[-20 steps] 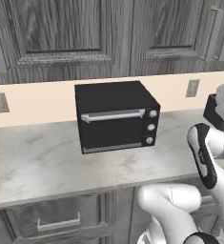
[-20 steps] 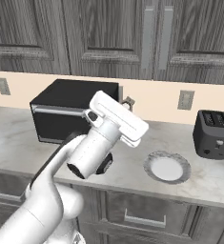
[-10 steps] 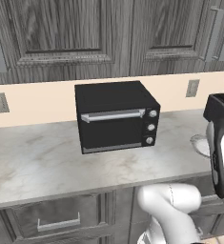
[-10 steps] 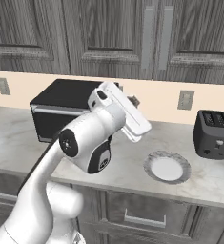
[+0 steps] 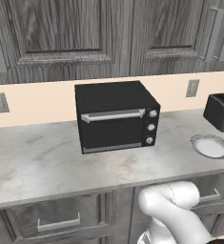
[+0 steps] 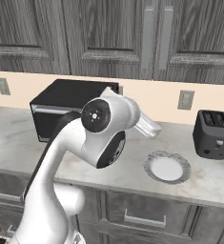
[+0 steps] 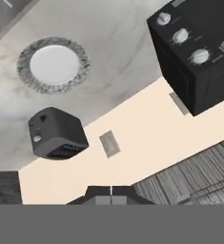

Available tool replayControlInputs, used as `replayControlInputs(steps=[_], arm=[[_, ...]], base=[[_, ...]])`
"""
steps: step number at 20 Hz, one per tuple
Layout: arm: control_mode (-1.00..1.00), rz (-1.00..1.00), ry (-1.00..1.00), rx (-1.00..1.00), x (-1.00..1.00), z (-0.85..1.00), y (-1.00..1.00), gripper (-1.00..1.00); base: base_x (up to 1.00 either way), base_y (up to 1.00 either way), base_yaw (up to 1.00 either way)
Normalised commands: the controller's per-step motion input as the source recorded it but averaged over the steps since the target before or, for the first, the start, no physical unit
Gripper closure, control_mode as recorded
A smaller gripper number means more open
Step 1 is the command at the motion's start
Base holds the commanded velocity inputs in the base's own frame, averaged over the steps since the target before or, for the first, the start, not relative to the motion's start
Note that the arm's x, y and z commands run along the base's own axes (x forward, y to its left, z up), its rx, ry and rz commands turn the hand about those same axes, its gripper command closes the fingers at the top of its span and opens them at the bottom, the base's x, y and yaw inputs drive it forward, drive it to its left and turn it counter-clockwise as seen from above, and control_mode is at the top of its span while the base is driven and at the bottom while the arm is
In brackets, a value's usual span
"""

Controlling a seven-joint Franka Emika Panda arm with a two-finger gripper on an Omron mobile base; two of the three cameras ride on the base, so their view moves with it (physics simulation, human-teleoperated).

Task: Pull the toaster oven rack outwards. Pick up the baguette from the plate and place it on the toaster oven rack. Close the toaster oven door fully and set the temperature to the lowest setting.

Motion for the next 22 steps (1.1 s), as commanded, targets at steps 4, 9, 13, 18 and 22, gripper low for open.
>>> replayControlInputs(steps=[4,9,13,18,22], arm=[[-1.0,0.31,0.49,0.09,0.15,-0.23,0.03,1.0],[-1.0,0.18,0.49,0.05,0.18,-0.08,0.28,1.0],[-1.0,0.11,0.38,0.0,0.14,-0.22,0.46,1.0],[-1.0,0.12,0.13,0.0,0.17,-0.67,0.42,1.0],[-1.0,0.08,0.03,0.0,0.37,-0.51,0.3,1.0]], base=[[0.0,0.0,0.0],[0.0,0.0,0.0],[0.0,0.0,0.0],[0.0,0.0,0.0],[0.0,0.0,0.0]])
